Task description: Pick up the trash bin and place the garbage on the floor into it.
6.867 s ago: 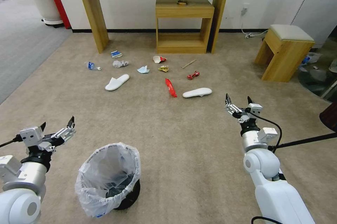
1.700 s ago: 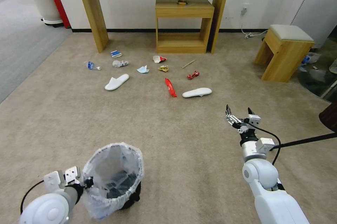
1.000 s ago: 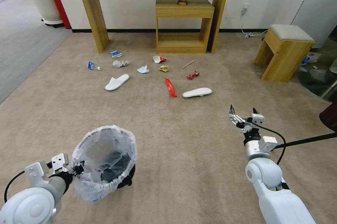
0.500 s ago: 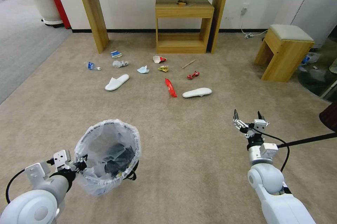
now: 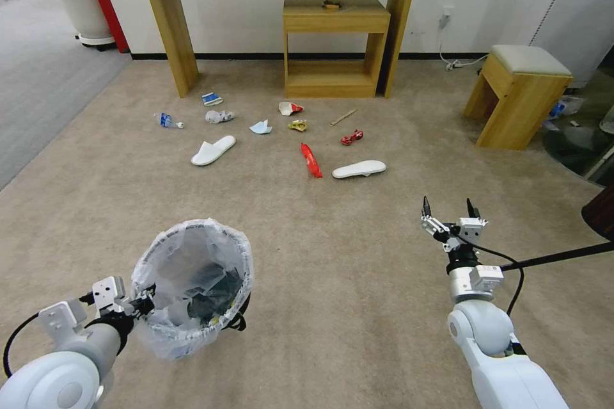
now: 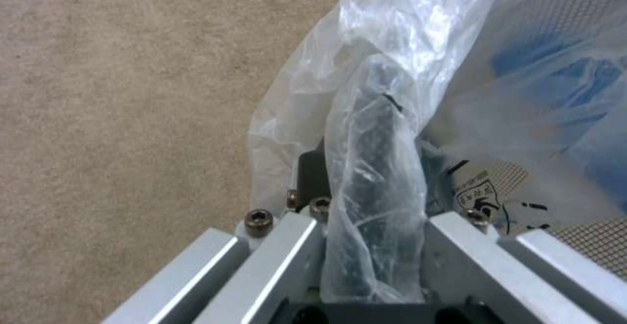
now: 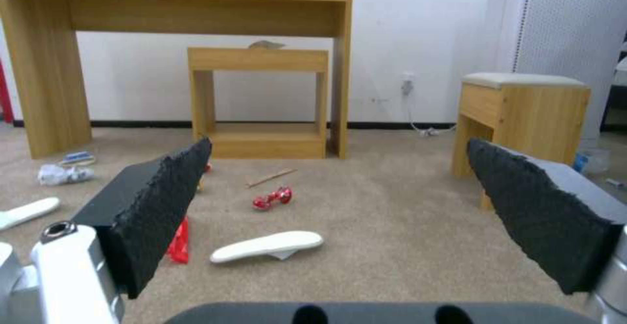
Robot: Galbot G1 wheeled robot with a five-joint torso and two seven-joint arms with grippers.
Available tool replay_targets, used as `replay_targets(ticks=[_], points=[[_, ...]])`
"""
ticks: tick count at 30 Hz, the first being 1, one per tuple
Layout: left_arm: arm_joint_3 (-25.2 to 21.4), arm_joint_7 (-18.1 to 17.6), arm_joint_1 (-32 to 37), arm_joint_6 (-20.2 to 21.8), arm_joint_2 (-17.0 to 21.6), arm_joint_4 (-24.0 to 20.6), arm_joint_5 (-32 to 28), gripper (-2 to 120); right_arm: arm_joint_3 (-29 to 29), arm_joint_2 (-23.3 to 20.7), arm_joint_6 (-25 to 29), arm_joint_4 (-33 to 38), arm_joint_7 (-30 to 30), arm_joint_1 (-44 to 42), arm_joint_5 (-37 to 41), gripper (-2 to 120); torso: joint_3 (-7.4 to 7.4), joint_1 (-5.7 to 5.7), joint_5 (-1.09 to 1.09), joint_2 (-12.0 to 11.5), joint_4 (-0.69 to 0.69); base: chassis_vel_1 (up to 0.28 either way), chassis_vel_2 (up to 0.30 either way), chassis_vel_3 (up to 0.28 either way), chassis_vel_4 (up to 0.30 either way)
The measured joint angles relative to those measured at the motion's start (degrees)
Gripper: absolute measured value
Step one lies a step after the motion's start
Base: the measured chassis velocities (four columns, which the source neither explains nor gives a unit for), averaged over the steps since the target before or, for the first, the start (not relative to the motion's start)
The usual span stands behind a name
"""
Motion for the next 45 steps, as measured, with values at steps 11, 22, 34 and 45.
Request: replay_targets(ticks=[11,22,34,45], points=[[-0.03,0.01,0.23,-0.06,-0.08,-0.23,0.27,0,0.62,-0.50,-0.21,0.20,-1.23,-0.53,0.73,100,0.00,0.00,0.00,0.00,0.00,0.000,0.000,0.000,0.000],[-0.16,0.07,0.53,-0.15,-0.27,-0.73,0.44,0,0.82,-0.36,-0.95,0.30,-1.34,-0.56,-0.07,100,0.00,0.00,0.00,0.00,0.00,0.000,0.000,0.000,0.000],[-0.35,0.21,0.44,-0.21,-0.26,-0.80,0.41,0,0.69,-0.40,-1.26,0.19,-1.25,-0.08,-0.34,100,0.00,0.00,0.00,0.00,0.00,0.000,0.000,0.000,0.000],[-0.39,0.44,0.38,-0.39,-0.26,-0.72,0.43,0,0.14,-0.19,-2.11,0.06,0.01,0.69,-0.82,100,0.01,0.01,0.01,0.00,0.00,-0.091,0.088,0.091,-0.088]])
